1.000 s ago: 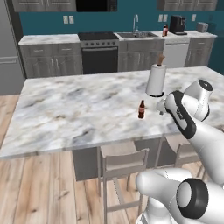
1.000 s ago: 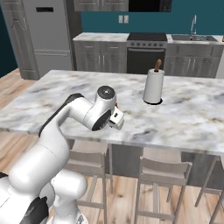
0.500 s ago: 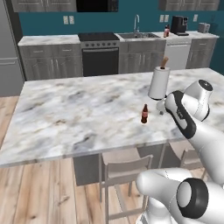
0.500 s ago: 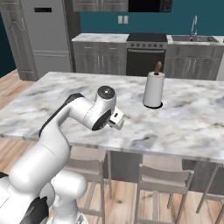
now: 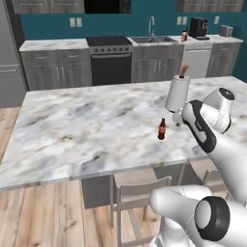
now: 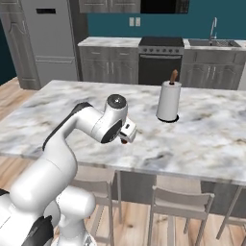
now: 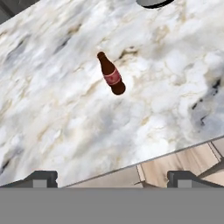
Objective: Place the large bottle from the dining counter next to the other large bottle outside the sink, and place the small bottle from the dining counter next to the other small bottle inside the sink.
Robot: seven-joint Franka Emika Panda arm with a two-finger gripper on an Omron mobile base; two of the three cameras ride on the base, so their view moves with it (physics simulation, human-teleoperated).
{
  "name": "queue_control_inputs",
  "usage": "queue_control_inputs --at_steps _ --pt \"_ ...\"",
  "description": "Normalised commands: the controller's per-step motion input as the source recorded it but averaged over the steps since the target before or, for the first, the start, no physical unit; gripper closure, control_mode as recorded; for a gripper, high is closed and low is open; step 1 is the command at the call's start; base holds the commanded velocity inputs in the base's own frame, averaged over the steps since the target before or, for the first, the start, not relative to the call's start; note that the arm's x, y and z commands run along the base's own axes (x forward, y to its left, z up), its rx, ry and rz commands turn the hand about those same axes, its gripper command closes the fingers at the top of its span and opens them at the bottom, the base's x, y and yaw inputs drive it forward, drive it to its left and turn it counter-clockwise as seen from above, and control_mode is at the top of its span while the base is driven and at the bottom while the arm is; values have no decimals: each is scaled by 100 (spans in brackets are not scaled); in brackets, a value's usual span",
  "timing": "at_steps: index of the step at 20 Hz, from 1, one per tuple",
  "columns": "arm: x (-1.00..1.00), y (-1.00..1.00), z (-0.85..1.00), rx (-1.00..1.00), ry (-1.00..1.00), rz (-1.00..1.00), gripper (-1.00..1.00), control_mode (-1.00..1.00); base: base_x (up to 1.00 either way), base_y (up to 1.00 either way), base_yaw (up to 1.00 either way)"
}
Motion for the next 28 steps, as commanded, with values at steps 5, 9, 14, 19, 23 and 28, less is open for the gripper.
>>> queue_control_inputs --at_steps 5,9,14,19,23,28 --pt "0 0 0 0 0 0 -100 100 32 0 0" --pt "0 0 0 0 0 0 -100 100 31 0 0" --pt "0 0 0 0 0 0 -100 100 27 0 0" --pt "0 0 0 0 0 0 -100 100 23 0 0" --pt "0 0 0 0 0 0 -100 100 27 0 0" --pt "0 0 0 0 0 0 -100 100 16 0 0"
